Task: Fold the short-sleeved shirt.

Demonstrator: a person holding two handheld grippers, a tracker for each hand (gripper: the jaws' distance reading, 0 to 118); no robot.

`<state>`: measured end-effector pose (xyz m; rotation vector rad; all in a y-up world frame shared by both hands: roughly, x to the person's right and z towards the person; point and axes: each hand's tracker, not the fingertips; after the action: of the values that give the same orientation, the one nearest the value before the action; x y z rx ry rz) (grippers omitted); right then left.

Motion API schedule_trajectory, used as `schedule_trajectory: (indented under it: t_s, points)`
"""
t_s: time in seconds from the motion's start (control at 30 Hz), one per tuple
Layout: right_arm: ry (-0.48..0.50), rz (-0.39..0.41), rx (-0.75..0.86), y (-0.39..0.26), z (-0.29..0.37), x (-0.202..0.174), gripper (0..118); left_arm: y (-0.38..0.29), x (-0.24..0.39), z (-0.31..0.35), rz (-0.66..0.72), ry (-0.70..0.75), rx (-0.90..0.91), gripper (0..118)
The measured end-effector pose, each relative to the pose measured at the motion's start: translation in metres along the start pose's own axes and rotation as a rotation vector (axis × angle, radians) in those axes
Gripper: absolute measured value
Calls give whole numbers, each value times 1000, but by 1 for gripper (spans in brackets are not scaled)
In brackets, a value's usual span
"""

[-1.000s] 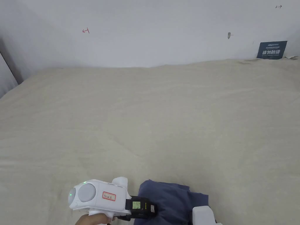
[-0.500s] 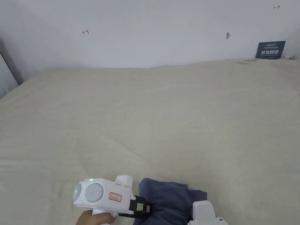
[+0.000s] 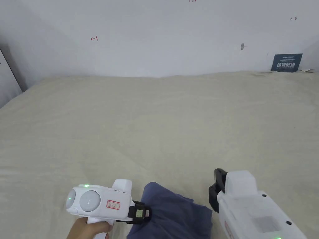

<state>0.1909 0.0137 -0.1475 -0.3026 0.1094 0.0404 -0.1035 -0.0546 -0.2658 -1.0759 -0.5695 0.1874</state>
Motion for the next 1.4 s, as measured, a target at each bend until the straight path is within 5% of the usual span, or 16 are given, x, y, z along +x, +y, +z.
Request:
schedule_trajectory:
  t_s: [0.8, 1.2, 1.3, 1.4]
  points:
    - [-104, 14, 91, 43, 5, 20, 0, 23, -205, 170, 117, 525, 107, 10]
    - [-127, -1, 41, 35, -8, 3, 0, 14, -262, 149, 206, 601, 29, 11]
    - [-128, -2, 34, 31, -7, 6, 0, 10, -264, 146, 256, 623, 26, 19]
    - [-130, 1, 28, 31, -6, 7, 0, 8, -265, 149, 281, 650, 40, 48]
